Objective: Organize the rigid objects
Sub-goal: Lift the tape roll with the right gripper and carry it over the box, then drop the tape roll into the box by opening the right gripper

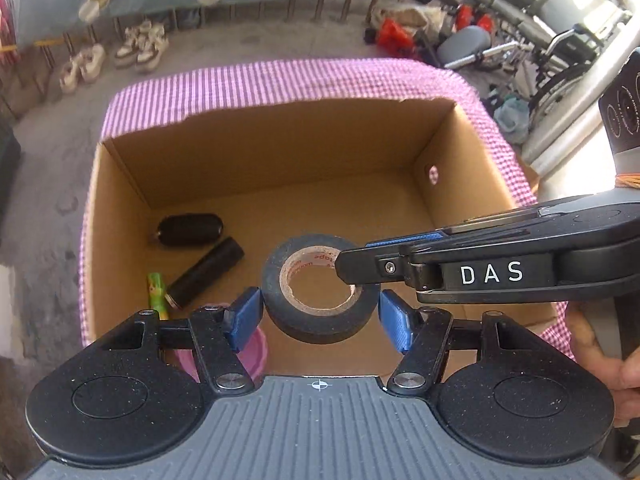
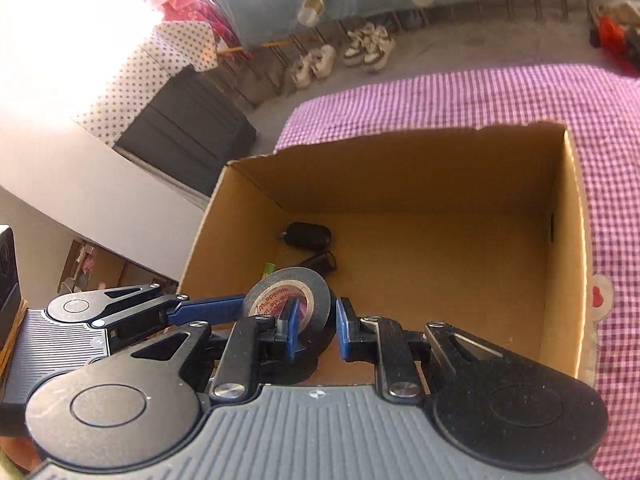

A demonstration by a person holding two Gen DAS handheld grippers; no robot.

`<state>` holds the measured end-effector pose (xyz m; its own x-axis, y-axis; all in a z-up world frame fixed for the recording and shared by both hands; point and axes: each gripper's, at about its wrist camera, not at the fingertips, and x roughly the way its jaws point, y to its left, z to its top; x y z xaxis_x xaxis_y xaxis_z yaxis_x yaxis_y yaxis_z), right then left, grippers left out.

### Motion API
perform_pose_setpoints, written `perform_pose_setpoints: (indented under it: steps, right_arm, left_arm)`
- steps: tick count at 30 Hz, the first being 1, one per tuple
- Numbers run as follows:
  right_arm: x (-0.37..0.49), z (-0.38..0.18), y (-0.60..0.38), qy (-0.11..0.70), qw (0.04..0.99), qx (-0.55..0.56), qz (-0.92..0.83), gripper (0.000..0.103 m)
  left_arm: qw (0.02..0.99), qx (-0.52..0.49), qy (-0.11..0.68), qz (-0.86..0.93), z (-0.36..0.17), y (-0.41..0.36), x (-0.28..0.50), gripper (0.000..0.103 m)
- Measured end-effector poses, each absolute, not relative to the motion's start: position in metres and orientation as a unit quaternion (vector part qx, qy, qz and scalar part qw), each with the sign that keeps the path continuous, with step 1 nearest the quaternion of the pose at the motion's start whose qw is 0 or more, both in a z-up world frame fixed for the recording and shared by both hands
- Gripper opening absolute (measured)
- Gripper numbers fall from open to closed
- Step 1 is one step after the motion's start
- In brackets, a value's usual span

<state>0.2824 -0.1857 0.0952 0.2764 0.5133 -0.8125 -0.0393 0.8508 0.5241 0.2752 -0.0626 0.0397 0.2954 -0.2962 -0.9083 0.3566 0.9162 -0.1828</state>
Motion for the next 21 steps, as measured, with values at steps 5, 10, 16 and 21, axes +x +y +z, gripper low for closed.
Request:
perform_pose_setpoints:
  steps: [5, 10, 16, 21]
  right_arm:
    - [0.307, 0.055, -0.186, 0.614, 0.743, 0.206, 0.17, 0.021]
    - [0.322, 0.036, -0.184, 0.624, 0.736, 0.206, 0.163, 0.021]
    - [0.334, 0.026, -0.188, 0.621, 0.73, 0.234, 0.161, 0.023]
    - [0.332, 0.042, -0.2, 0.59, 0.74, 0.271, 0.175, 0.023]
  left_arm:
    - [0.762, 0.014, 0.619, -0.189, 0.005, -0.061, 0.308, 0.064]
    - [0.76, 0.036, 0.627, -0.17, -0.009, -0.067, 0.319, 0.064]
    - [0.761, 0.044, 0.628, -0.156, -0.017, -0.065, 0.325, 0.064]
    - [0.771, 0.025, 0.612, -0.173, -0.006, -0.056, 0.315, 0.067]
